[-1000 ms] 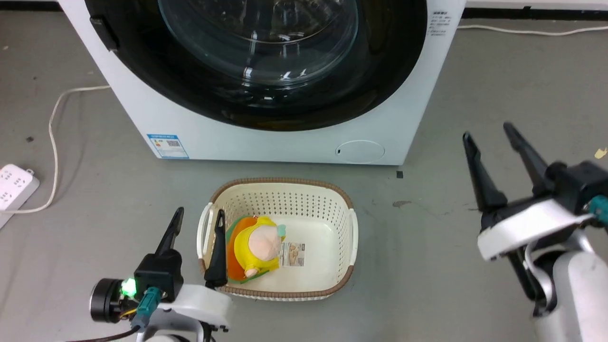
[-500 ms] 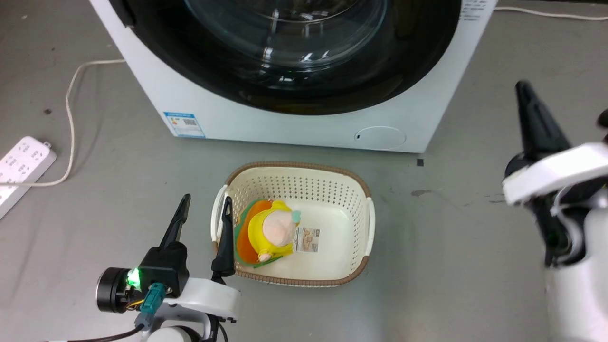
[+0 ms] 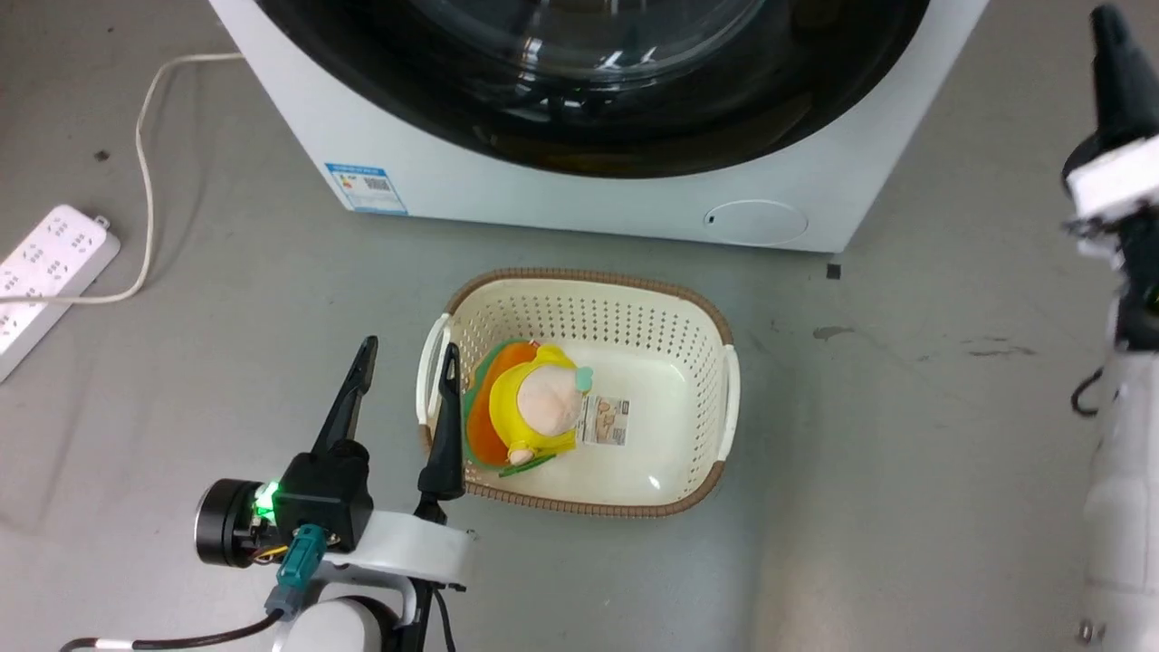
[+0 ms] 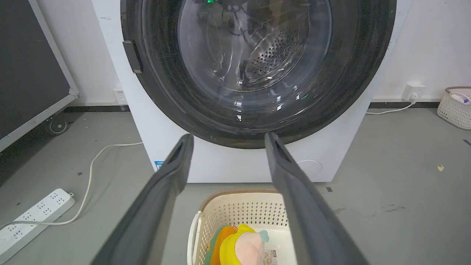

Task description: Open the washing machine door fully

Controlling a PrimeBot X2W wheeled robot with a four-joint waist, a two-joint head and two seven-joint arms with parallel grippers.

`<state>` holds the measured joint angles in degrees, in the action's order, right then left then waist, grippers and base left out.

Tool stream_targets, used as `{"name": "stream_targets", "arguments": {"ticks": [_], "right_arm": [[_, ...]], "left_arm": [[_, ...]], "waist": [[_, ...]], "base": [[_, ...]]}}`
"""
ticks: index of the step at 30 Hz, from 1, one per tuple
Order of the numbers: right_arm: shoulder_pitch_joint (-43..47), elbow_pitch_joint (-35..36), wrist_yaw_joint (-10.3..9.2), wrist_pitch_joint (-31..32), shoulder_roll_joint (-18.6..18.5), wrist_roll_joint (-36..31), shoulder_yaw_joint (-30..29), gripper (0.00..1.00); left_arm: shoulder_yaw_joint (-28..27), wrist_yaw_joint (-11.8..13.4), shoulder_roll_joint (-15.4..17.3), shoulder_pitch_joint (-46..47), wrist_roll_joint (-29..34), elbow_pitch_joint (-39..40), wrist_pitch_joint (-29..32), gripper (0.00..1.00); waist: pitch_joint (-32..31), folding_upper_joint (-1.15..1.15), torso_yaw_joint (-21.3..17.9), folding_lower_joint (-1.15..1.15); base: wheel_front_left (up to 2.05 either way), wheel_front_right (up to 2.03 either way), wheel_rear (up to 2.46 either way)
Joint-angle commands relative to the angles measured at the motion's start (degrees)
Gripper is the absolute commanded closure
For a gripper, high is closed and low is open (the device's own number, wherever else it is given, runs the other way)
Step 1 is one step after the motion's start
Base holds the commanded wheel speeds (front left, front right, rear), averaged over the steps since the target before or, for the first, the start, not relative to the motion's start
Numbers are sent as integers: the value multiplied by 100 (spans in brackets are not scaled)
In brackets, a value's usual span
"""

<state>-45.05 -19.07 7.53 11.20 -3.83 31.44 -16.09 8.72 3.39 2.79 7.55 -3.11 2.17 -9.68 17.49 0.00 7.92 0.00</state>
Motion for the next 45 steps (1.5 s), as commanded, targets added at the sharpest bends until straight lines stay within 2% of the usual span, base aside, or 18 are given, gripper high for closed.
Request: {"name": "stream_targets", "arguments": {"ticks": [1, 4, 7, 9, 33, 39, 45], "right_arm": [[-374, -218, -3, 155, 18, 162, -160, 100], [-1055, -834, -3, 549, -30, 226, -588, 100], [-1332, -1110, -3, 740, -50, 218, -744, 100], [-1748, -1554, -3, 1081, -85, 197, -986, 100], [-4388, -4141, -4, 2999, -672, 45, -2793, 100], [-4703, -4717, -4, 3528, -828, -24, -3104, 100], [-4104, -4723, -4, 3800, -759, -137, -3042, 100]], "left_arm": [[47, 35, 6, 129, -35, 37, -61, 0], [125, 68, 7, 232, -67, 72, -121, 0], [152, 82, 7, 272, -79, 83, -145, 0], [193, 99, 7, 325, -95, 100, -181, 0], [689, 343, 9, 723, -323, 197, -456, 0], [779, 422, 9, 794, -365, 196, -528, 0], [695, 413, 9, 710, -321, 117, -531, 0]], "waist": [[85, 0, 60, 0], [285, 0, 174, 0], [369, 0, 220, 0], [509, 0, 286, 0], [1280, 0, 788, 0], [1303, 0, 860, 0], [884, 0, 751, 0]], "base": [[0, 0, 0], [0, 0, 0], [0, 0, 0], [0, 0, 0], [0, 0, 0], [0, 0, 0], [0, 0, 0]]}}
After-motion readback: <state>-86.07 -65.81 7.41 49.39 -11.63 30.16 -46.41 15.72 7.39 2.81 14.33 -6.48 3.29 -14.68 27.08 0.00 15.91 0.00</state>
